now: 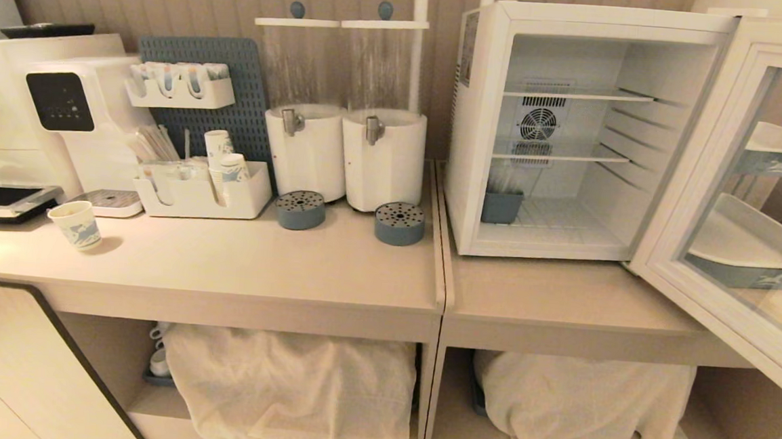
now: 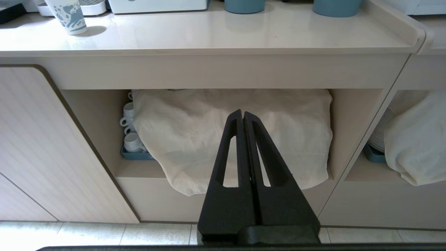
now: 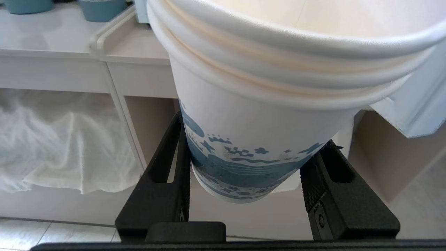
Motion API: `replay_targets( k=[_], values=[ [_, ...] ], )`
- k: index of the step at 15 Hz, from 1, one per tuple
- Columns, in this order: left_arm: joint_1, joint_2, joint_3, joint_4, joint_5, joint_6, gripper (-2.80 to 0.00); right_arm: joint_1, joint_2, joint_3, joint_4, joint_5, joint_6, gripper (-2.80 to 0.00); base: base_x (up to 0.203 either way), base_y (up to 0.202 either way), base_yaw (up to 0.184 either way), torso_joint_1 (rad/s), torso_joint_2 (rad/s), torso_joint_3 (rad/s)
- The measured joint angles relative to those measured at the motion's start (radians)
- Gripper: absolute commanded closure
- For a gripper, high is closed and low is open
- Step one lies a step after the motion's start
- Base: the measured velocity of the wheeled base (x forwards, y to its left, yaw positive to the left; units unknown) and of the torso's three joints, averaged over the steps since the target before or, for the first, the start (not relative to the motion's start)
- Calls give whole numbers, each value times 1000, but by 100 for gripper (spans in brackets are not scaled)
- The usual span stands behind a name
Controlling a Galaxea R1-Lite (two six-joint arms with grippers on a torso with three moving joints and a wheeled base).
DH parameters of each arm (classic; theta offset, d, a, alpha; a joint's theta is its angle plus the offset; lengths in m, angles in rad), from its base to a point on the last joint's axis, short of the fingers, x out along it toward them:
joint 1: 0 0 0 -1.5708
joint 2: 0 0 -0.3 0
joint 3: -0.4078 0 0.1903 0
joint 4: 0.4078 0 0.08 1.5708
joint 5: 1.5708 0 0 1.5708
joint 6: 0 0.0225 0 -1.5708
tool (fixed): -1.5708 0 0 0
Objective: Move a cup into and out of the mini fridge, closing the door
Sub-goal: Place the paper cup on the table
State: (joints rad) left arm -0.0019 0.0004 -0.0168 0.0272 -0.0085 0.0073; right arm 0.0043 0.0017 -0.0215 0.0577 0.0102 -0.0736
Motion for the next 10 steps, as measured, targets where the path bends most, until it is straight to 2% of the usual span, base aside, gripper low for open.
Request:
replay_targets(
  k=[5, 10],
  values=[
    [1, 0, 0, 0, -1, 0, 0, 0, 0, 0, 0, 0, 1, 0, -13, 13, -2, 0, 1, 0],
    [0, 0, 0, 0, 0, 0, 0, 0, 1, 0, 0, -1, 1, 0, -157, 170, 0, 4, 5, 2]
  ],
)
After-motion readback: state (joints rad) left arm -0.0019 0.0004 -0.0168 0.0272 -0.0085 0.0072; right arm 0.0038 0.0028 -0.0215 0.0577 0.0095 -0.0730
